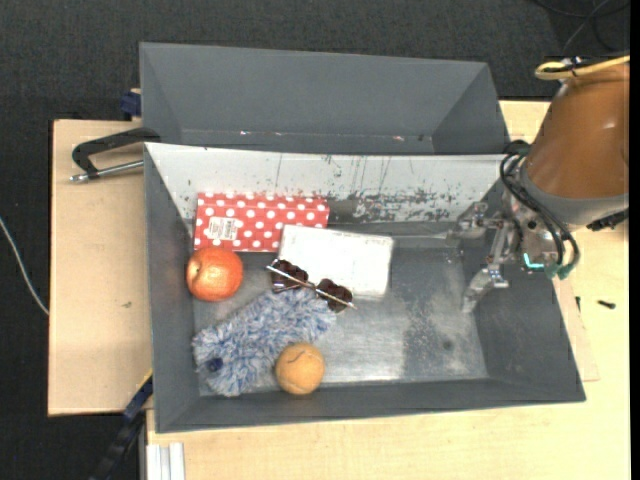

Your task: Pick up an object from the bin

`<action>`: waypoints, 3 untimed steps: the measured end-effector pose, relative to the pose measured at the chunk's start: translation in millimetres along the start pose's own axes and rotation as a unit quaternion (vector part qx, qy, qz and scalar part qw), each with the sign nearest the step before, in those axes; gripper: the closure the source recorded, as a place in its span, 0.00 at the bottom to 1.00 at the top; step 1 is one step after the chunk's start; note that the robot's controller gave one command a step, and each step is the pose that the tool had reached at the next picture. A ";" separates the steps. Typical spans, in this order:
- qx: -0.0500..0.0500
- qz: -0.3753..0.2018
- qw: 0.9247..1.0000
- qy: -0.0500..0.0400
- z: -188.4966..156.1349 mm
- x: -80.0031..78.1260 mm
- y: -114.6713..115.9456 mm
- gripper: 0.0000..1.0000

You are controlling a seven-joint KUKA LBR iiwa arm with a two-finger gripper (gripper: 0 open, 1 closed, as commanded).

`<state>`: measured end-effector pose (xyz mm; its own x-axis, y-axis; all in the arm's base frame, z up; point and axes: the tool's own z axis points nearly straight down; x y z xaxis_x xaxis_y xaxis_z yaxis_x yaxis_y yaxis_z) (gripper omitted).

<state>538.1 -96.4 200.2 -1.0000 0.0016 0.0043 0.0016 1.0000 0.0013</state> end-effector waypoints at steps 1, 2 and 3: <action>0.001 -0.001 1.000 -0.004 -3.8 -1.7 0.1 0.00; -0.001 -0.028 1.000 -0.001 90.3 -38.0 70.0 0.00; 0.001 -0.088 0.996 -0.005 39.8 -63.1 66.7 0.00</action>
Offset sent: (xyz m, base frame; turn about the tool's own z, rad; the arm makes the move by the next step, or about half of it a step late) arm 0.0513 0.0987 -0.1302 -0.0197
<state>601.1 -29.8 160.2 -0.9847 -0.1743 -0.0059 -0.1743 0.9847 -0.0004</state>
